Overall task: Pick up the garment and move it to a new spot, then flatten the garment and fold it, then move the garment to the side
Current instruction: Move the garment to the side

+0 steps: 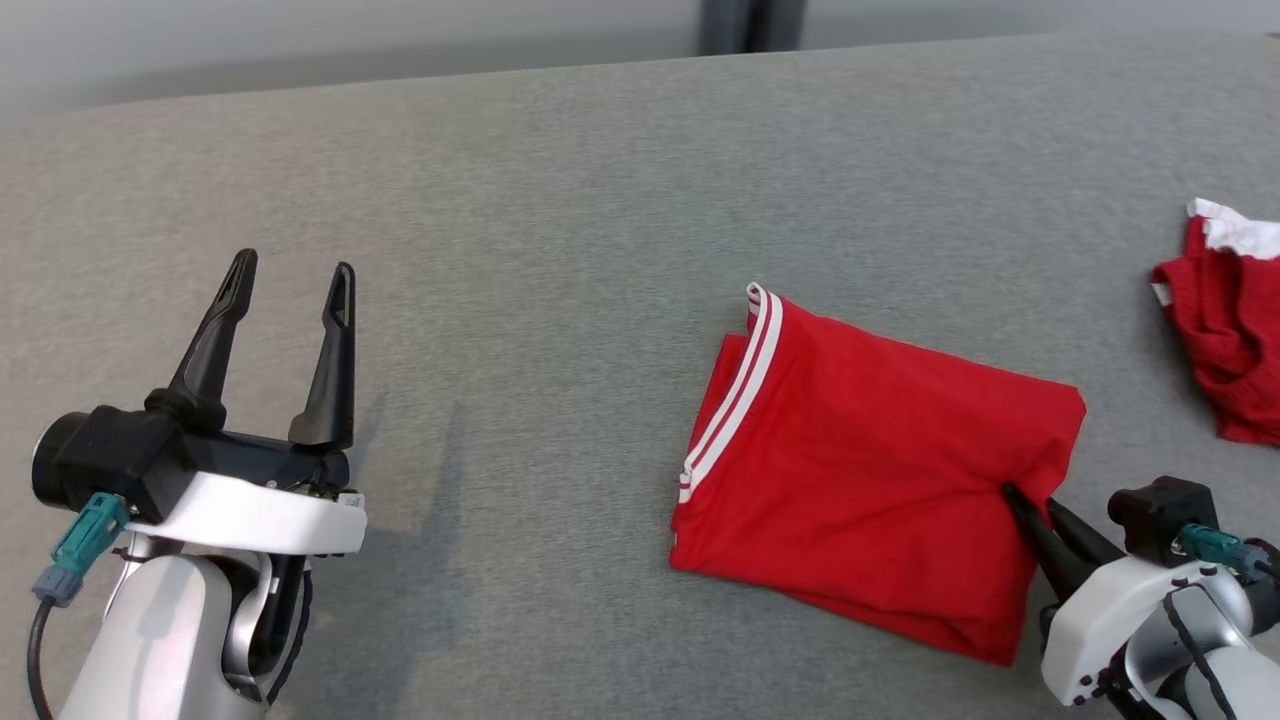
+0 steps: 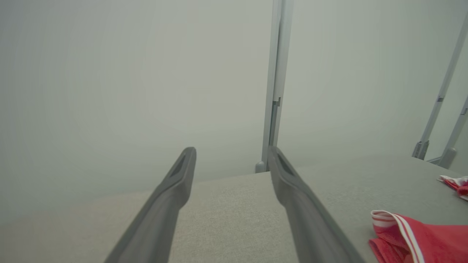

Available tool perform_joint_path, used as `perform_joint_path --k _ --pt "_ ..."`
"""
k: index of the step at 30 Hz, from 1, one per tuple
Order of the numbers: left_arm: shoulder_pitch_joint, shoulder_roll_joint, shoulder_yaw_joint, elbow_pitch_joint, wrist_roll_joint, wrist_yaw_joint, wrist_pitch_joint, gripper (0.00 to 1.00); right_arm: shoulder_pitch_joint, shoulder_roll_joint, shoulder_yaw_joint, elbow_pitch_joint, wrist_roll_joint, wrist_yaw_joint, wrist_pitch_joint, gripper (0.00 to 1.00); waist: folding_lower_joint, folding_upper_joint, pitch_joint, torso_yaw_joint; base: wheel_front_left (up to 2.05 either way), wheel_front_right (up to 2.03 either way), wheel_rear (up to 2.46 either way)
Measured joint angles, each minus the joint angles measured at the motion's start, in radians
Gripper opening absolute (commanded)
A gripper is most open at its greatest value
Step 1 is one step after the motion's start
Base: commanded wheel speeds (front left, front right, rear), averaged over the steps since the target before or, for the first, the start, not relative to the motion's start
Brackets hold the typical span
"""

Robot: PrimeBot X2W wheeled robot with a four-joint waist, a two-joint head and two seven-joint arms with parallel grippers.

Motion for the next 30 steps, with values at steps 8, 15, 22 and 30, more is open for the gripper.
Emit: perform_joint_path --k 8,15,22,30 --pt "-0.009 0.022 -0.010 -0.063 0.007 0.007 0.044 1.00 -0.057 -0.073 -0.009 -0.104 -0.039 0.000 0.004 0.00 0.0000 0.0000 0.029 -0.137 0.00 0.00 0.00" --pt "-0.031 0.055 -0.004 -0.115 0.014 0.012 0.082 1.00 -0.224 -0.146 -0.003 -0.114 -0.029 0.000 -0.039 0.00 0.0000 0.0000 0.092 -0.216 0.00 0.00 0.00" --pt "-0.089 0.091 -0.016 -0.163 0.035 0.003 0.131 1.00 -0.369 -0.251 -0.060 -0.025 0.001 0.000 -0.077 0.00 0.0000 0.0000 0.181 -0.275 0.00 0.00 0.00" --pt "-0.131 0.117 -0.027 -0.205 0.048 -0.002 0.174 1.00 -0.532 -0.263 -0.083 0.184 0.030 0.000 -0.141 0.00 0.0000 0.0000 0.264 -0.309 0.00 0.00 0.00"
